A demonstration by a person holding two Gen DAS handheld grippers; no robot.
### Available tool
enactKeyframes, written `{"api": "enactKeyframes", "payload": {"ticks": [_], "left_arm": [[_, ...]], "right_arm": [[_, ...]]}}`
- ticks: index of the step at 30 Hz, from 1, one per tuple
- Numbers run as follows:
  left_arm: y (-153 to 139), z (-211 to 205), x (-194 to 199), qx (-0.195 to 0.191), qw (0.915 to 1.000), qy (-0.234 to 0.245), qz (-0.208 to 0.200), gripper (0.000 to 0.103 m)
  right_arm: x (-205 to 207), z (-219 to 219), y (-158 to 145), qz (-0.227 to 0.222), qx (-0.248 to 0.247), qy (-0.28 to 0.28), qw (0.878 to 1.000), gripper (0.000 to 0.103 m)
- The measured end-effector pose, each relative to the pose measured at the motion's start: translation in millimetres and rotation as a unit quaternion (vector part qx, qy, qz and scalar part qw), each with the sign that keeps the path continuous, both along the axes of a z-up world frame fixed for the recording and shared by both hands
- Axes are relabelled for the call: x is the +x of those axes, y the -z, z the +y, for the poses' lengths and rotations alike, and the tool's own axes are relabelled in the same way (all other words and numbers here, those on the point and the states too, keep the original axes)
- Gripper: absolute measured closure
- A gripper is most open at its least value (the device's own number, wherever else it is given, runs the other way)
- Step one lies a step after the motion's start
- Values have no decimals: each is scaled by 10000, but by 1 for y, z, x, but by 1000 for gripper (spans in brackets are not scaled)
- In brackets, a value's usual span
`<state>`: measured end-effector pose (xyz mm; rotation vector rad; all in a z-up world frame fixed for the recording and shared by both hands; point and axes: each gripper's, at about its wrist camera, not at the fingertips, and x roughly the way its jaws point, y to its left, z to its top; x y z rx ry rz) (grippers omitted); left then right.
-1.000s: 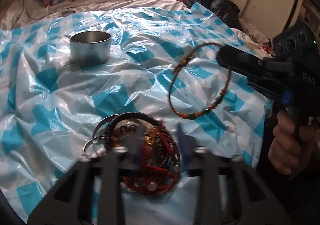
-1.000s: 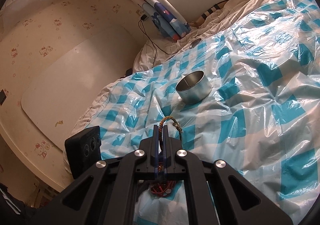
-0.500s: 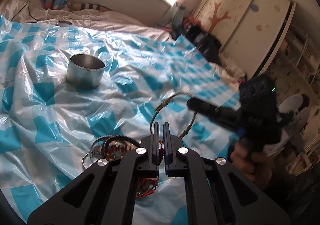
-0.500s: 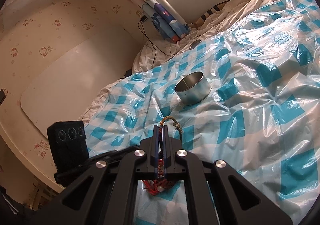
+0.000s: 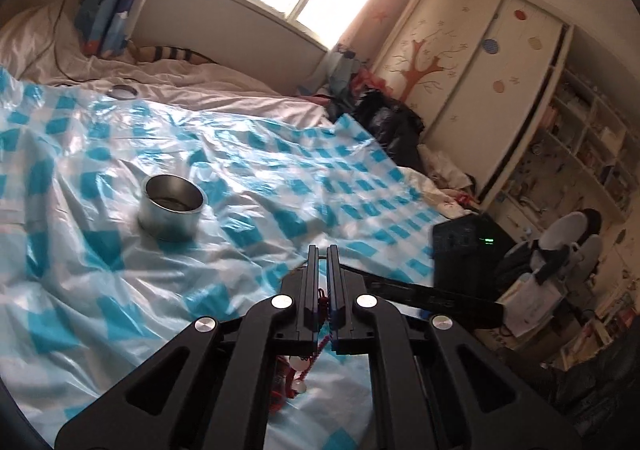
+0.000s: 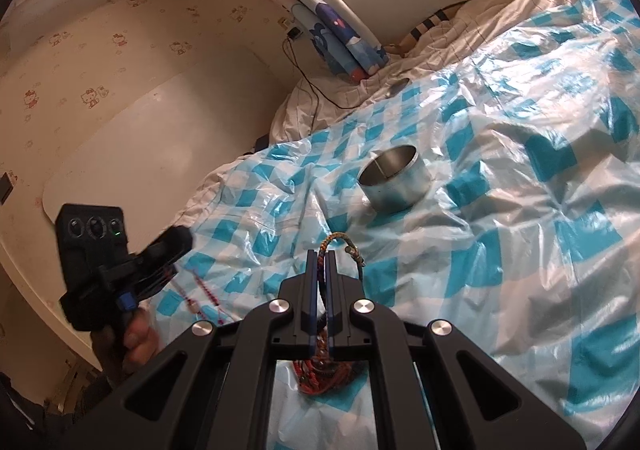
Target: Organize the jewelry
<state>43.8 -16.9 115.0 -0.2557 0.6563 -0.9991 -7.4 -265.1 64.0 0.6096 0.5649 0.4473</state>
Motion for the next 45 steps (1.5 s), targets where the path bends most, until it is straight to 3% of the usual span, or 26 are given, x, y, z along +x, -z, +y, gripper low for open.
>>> {"api": "enactKeyframes", "payload": {"ticks": [5, 10, 16, 20, 24, 30, 32, 34, 37, 39, 41, 43, 45], "left_arm": [[3, -9, 28, 188, 9996, -190, 70, 100], [8, -31, 66, 498, 9981, -358, 99, 100], [11, -54, 112, 685, 9960, -564, 132, 100], [11, -73, 142, 836, 9946, -610, 50, 100], [16, -87, 168, 860, 9938, -705, 67, 100], [46, -96, 207, 809, 9913, -1002, 274, 100], [64, -98, 221, 1016, 9871, -1160, 422, 100], [89, -103, 239, 1572, 9759, -1300, 774, 99], [112, -108, 246, 2494, 9530, -1445, 935, 91], [107, -102, 239, 2569, 9525, -1448, 754, 86], [93, -90, 227, 2470, 9551, -1534, 569, 62], [76, -76, 210, 2310, 9580, -1674, 299, 47], [62, -62, 191, 2224, 9589, -1761, 66, 44]], "right_arm": [[22, -9, -17, -185, 65, -42, 9998, 99], [70, -22, -23, -150, 93, -100, 9998, 99], [121, -40, -6, 108, 195, 136, 9997, 99], [133, -42, 10, 377, 290, 196, 9987, 99], [132, -41, 10, 367, 308, 169, 9987, 99], [127, -39, 1, 234, 377, 98, 9990, 99], [128, -39, 1, 243, 390, 77, 9989, 99], [129, -39, 3, 270, 383, 84, 9989, 99], [130, -39, 5, 319, 380, 99, 9987, 99], [130, -38, 5, 323, 366, 102, 9988, 99], [130, -37, 5, 322, 309, 109, 9989, 99], [130, -35, 6, 338, 249, 120, 9990, 99], [131, -34, 8, 362, 213, 120, 9990, 99]]}}
